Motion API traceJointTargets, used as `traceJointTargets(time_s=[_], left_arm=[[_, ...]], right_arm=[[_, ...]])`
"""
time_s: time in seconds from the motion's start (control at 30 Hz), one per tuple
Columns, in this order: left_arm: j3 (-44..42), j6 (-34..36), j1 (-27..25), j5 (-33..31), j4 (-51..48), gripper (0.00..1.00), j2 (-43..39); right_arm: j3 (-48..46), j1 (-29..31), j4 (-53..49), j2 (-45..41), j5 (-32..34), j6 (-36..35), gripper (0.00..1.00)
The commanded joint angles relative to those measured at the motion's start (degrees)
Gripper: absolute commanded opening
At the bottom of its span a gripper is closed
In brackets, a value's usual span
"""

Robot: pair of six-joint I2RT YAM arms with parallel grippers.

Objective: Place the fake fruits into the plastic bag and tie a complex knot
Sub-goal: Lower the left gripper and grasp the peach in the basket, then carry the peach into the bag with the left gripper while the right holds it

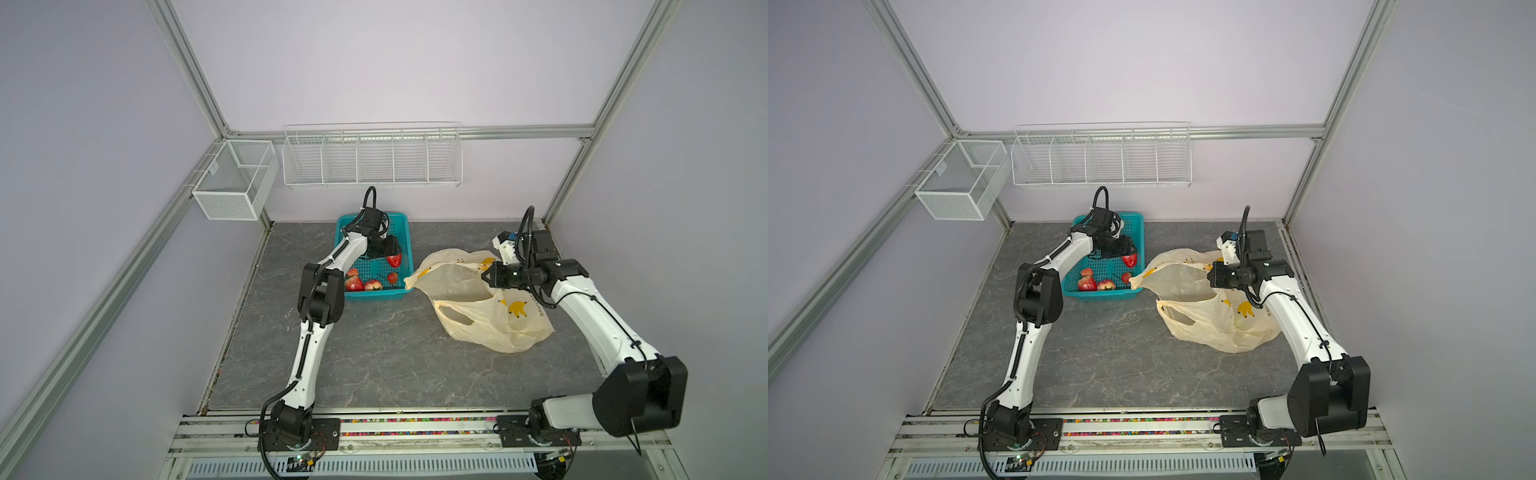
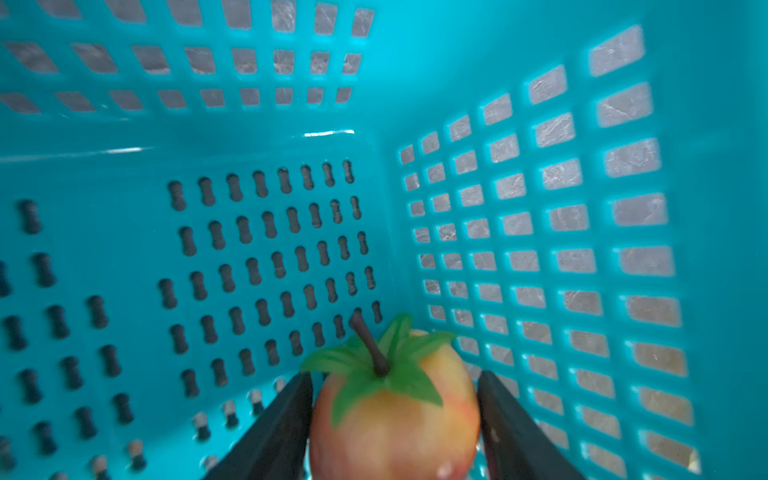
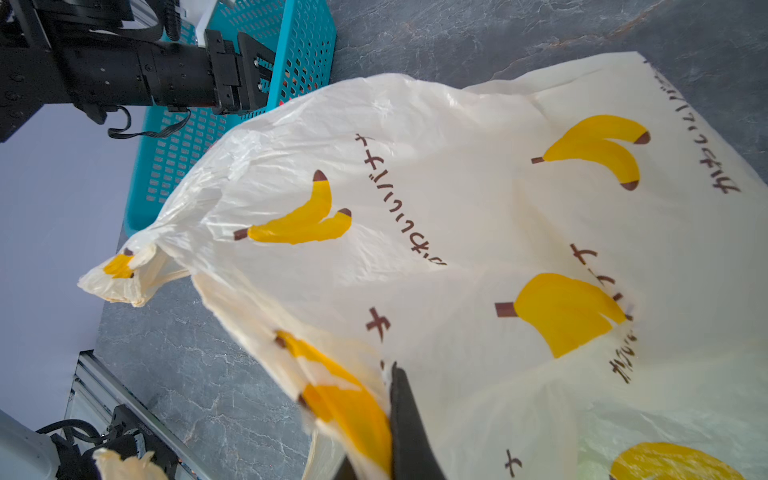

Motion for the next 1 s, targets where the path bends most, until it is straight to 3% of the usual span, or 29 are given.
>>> traceJointTargets(time_s=[0.0, 0.1, 0.27, 0.4, 0.6, 0.77, 0.97], left_arm=[[1.6, -0.8, 0.3, 1.2, -0.7, 0.63, 1.4], [1.5, -0.9, 0.3, 1.4, -0.9, 0.62, 1.2], [1.0, -0.9, 0.3, 1.6, -1.4, 0.50, 0.0], [-4.7, -1.7, 0.4, 0.7, 2.1, 0.47, -5.6], [-23.2, -4.9, 0.3, 0.5, 13.9, 0.46, -22.1], [-42.9, -8.6, -1.3, -0.9, 24.8, 0.42, -42.0], [-58.0, -4.3, -13.7, -10.3, 30.9, 0.40, -63.3]], right_arm=[[-1.2, -0.4, 0.1, -0.6, -0.7, -0.6, 0.07], [-1.2, -0.4, 0.3, -0.4, -0.8, -0.6, 0.07], [-1.1, -0.4, 0.2, -0.3, -0.7, -0.6, 0.07], [-1.0, -0.4, 0.3, -0.6, -0.8, -0.3, 0.07], [-1.6, -0.5, 1.0, -0.8, -1.1, 0.5, 0.07], [-2.4, -0.5, 1.4, -0.6, -1.3, 0.9, 0.07], [-2.5, -0.5, 1.9, 0.1, -3.1, 1.2, 0.07]])
